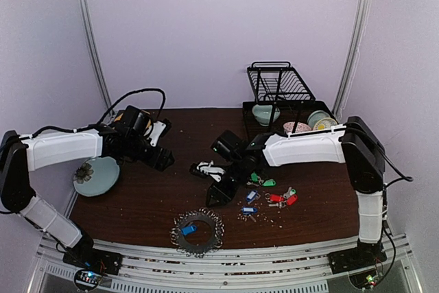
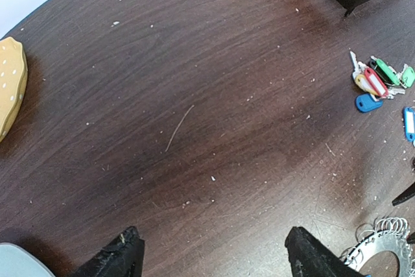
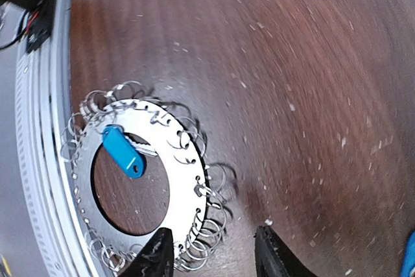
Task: Put the keys on the keyring
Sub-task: Move the key storage ring to the center of the board, then pick up the key storage ring from the center of the board.
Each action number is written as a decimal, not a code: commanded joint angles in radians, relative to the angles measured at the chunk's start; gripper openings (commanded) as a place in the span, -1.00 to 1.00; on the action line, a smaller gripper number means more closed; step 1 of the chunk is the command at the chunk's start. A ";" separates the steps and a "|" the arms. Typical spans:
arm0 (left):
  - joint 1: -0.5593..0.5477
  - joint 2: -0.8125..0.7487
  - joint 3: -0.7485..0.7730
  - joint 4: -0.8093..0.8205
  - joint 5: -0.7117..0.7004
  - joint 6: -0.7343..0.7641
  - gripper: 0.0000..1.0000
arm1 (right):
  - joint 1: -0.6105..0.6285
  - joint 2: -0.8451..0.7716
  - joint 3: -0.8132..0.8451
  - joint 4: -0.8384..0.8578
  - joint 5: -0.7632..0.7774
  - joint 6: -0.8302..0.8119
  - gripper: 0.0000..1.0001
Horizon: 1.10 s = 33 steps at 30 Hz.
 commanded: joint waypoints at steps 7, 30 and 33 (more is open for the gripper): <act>0.016 0.022 0.006 0.004 0.002 0.016 0.58 | -0.073 0.141 0.150 -0.116 -0.267 -0.483 -0.32; 0.042 -0.004 0.011 -0.001 0.027 0.014 0.58 | -0.024 0.267 0.288 -0.282 -0.204 -0.256 -0.51; 0.048 -0.004 0.012 -0.001 0.038 0.013 0.58 | -0.022 0.268 0.290 -0.277 -0.200 -0.239 -0.59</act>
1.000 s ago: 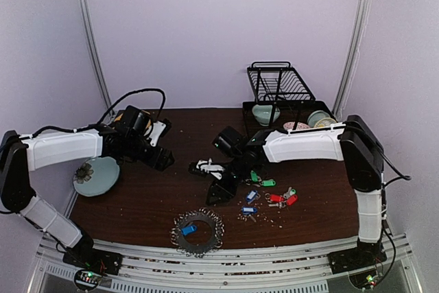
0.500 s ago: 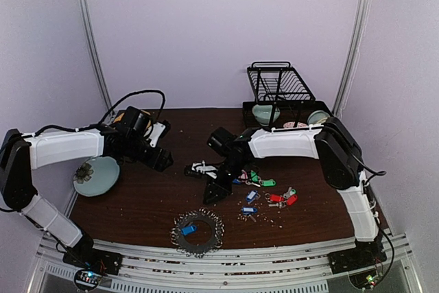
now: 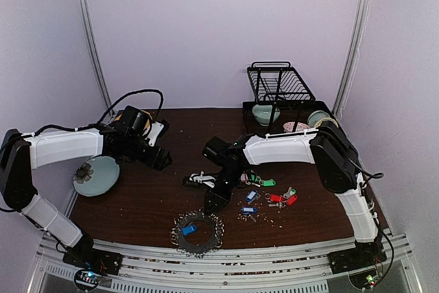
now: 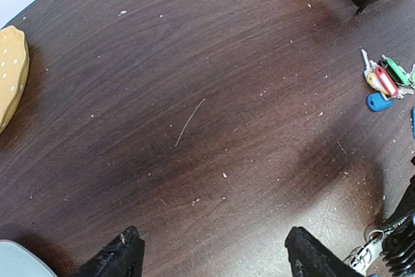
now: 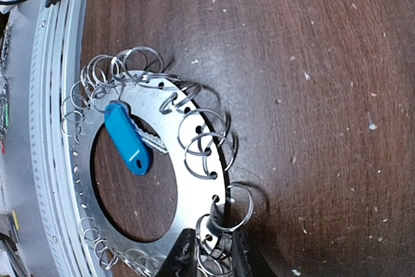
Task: Put the keys on the keyring
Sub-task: Pick up the key storage ring from the center of the board.
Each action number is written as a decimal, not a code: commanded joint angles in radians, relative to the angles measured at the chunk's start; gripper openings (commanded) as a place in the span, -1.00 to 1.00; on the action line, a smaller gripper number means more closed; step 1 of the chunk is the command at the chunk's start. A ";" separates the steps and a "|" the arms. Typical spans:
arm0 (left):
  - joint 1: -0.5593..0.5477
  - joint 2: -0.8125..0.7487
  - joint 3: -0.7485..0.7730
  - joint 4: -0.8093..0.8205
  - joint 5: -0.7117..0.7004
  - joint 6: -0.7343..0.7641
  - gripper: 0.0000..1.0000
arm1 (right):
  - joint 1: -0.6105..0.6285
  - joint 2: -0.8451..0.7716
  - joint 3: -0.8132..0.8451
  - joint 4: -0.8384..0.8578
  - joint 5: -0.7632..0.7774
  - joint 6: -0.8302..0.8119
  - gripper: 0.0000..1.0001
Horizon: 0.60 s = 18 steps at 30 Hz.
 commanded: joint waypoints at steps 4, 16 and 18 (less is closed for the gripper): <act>0.024 -0.028 0.010 0.005 0.029 0.005 0.58 | 0.004 0.029 0.030 -0.033 0.020 0.036 -0.56; 0.045 -0.021 0.005 0.011 0.081 0.000 0.58 | 0.001 0.020 0.012 -0.028 -0.007 0.008 -1.00; 0.044 -0.024 0.004 0.015 0.086 0.001 0.58 | 0.000 0.016 0.006 -0.021 -0.014 0.008 -1.00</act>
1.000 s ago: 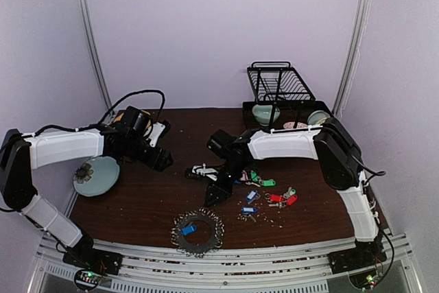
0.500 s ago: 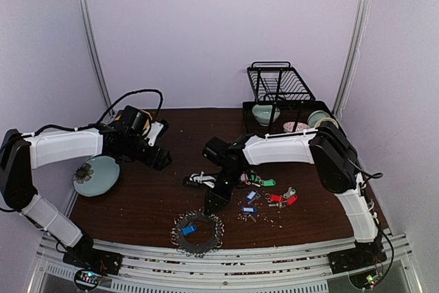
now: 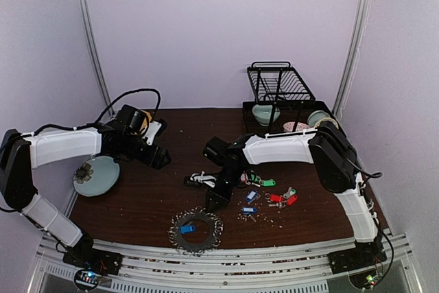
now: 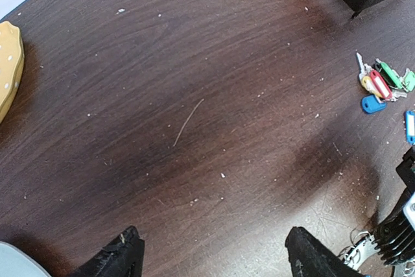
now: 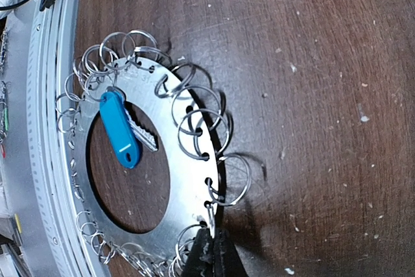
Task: Put the keys on the keyring
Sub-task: Pick up the key storage ring from the center of the board.
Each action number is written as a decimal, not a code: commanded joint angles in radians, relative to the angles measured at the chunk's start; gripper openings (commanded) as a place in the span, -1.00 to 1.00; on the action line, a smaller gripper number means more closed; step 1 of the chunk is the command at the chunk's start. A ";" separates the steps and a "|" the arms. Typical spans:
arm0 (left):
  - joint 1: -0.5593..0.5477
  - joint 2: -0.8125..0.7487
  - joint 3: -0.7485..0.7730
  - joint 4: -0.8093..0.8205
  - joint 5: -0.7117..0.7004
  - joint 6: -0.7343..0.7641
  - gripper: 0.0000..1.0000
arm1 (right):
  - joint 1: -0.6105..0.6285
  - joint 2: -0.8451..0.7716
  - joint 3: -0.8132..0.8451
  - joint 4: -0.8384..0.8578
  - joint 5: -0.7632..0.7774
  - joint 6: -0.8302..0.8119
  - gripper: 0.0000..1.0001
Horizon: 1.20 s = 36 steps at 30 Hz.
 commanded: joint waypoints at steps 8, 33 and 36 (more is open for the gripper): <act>0.012 -0.052 -0.016 0.048 0.070 0.008 0.57 | 0.001 -0.102 -0.090 0.113 0.057 0.034 -1.00; -0.195 -0.465 -0.265 0.451 0.617 0.189 -0.17 | 0.106 -0.690 -0.456 0.599 0.291 0.057 -1.00; -0.256 -0.469 -0.249 0.377 0.531 0.320 -0.16 | 0.109 -0.707 -0.457 0.610 0.273 0.057 -1.00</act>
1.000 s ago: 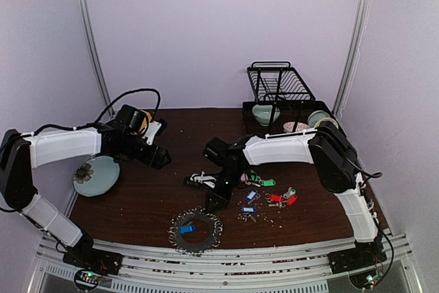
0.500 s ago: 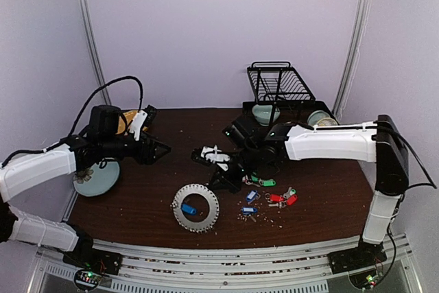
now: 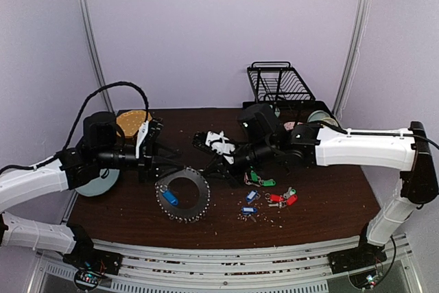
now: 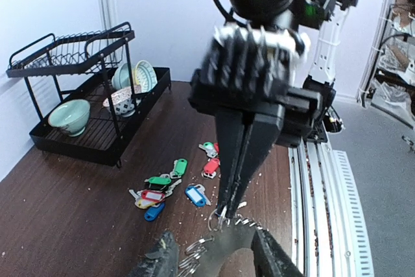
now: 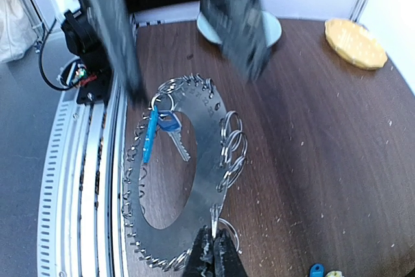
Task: Put the keys on the keyring
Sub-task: Pass from the right arm to the left
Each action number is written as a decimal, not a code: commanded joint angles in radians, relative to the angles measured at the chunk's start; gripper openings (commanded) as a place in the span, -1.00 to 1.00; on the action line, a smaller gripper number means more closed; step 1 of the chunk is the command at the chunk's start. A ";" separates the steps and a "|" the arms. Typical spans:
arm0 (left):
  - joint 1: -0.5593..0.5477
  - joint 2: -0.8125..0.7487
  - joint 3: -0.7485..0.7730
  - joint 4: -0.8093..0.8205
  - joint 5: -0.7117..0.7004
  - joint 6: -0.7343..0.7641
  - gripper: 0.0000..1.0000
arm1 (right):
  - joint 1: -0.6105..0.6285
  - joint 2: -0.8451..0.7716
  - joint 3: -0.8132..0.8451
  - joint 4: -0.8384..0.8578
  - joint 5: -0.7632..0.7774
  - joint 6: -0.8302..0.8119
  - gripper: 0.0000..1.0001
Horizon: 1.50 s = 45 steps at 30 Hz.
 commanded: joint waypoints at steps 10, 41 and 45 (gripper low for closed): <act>-0.188 -0.004 0.105 -0.212 -0.327 0.349 -0.45 | 0.052 -0.101 -0.034 0.085 0.072 -0.030 -1.00; -0.315 0.084 0.132 -0.138 -0.496 0.404 -1.00 | 0.141 -0.190 -0.142 0.341 0.178 -0.090 -1.00; -0.315 0.073 0.114 -0.134 -0.535 0.414 -0.77 | 0.141 -0.196 -0.140 0.345 0.184 -0.093 -1.00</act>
